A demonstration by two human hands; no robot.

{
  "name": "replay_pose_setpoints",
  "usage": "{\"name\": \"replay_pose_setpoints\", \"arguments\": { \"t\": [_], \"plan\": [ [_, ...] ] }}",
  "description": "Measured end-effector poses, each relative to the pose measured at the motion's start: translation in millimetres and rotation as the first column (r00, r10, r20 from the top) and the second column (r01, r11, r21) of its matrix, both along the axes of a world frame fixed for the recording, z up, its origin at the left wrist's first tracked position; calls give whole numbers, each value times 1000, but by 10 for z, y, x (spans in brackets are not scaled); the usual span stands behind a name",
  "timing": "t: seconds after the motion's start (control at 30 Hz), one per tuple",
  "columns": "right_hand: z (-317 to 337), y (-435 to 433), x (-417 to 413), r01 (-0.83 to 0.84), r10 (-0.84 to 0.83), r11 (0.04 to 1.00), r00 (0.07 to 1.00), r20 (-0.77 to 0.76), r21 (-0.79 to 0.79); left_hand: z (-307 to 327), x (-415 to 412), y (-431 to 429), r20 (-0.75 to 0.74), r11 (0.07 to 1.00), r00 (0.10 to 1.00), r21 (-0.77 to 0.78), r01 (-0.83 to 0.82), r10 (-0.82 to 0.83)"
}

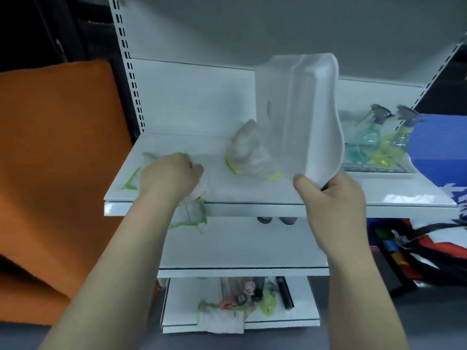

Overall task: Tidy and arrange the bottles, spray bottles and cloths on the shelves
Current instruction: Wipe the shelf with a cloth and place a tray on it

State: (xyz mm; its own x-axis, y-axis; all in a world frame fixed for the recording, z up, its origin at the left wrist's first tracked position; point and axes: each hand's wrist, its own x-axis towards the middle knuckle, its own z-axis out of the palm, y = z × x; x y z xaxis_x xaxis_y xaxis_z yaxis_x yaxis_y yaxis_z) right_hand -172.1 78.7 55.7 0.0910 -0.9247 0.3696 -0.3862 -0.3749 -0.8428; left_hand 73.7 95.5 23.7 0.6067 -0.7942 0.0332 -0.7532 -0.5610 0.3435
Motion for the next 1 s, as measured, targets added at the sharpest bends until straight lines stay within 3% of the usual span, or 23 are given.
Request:
{"name": "replay_pose_setpoints", "arguments": {
  "t": [0.07, 0.13, 0.2, 0.27, 0.47, 0.53, 0.6, 0.67, 0.77, 0.83, 0.9, 1.0],
  "plan": [
    [13, -78, 4, 50, -50, 998, 999, -11, -37, -4, -130, -37, 41, 950, 997, -308, -44, 60],
    [3, -159, -4, 95, -96, 994, 995, -26, -54, -48, -259, -166, -22, 883, 999, -469, 32, -48],
    [-2, -249, -42, 134, -138, 989, 989, -49, -65, -112, -353, -405, -109, 897, 974, -420, 135, -198],
    [15, -332, -90, 161, -164, 984, 985, -49, -72, -165, -424, -690, -126, 937, 953, -259, 235, -274],
    [18, -672, -218, 132, -132, 990, 991, -9, -51, -415, -725, -1427, -121, 957, 949, -20, 290, -290],
    [-29, -821, -252, 102, -103, 994, 995, -4, -38, -596, -787, -1572, 37, 969, 969, 50, 244, -246],
    [-64, -979, -287, 67, -68, 997, 997, -27, -27, -728, -802, -1653, 209, 980, 957, 15, 200, -199],
    [-81, -1147, -305, 35, -35, 999, 998, -43, -7, -745, -720, -1716, 227, 981, 960, -63, 182, -164],
    [-116, -1369, -297, -46, 45, 999, 996, -76, -11, -582, -529, -1690, -12, 949, 996, -304, 84, -92],
    [-152, -1428, -295, -107, 103, 993, 990, -100, -39, -354, -454, -1526, -214, 838, 977, -531, -123, 8],
    [-216, -1437, -347, -160, 152, 985, 982, -114, -58, -75, -457, -1306, -400, 694, 915, -647, -316, 44],
    [-331, -1446, -410, -298, 260, 937, 943, -206, -182, 195, -438, -925, -463, 551, 885, -724, -414, 57]
  ]
}}
